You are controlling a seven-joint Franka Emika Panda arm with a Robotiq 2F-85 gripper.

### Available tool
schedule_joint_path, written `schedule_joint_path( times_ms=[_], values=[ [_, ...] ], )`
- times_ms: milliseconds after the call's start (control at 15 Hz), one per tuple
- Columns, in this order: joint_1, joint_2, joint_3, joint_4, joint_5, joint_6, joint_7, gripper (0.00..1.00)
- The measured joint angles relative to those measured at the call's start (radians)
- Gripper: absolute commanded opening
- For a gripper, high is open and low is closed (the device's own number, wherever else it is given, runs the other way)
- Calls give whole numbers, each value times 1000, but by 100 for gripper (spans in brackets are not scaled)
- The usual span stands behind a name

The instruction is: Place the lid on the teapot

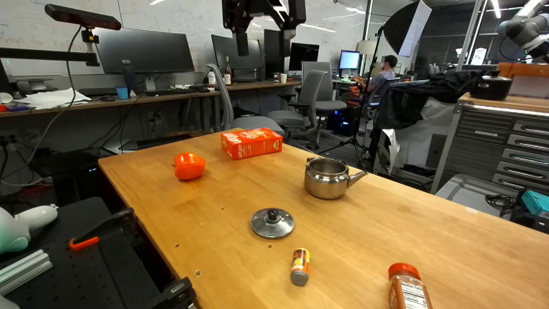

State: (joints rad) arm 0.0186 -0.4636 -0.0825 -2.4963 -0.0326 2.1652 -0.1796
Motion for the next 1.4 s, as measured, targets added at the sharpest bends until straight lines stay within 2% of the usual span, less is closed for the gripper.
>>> schedule_joint_path(
  times_ms=[467, 1400],
  values=[
    [1, 140, 16, -31, 0, 161, 1, 100],
    [-3, 341, 22, -40, 17, 272, 0, 100]
  ],
)
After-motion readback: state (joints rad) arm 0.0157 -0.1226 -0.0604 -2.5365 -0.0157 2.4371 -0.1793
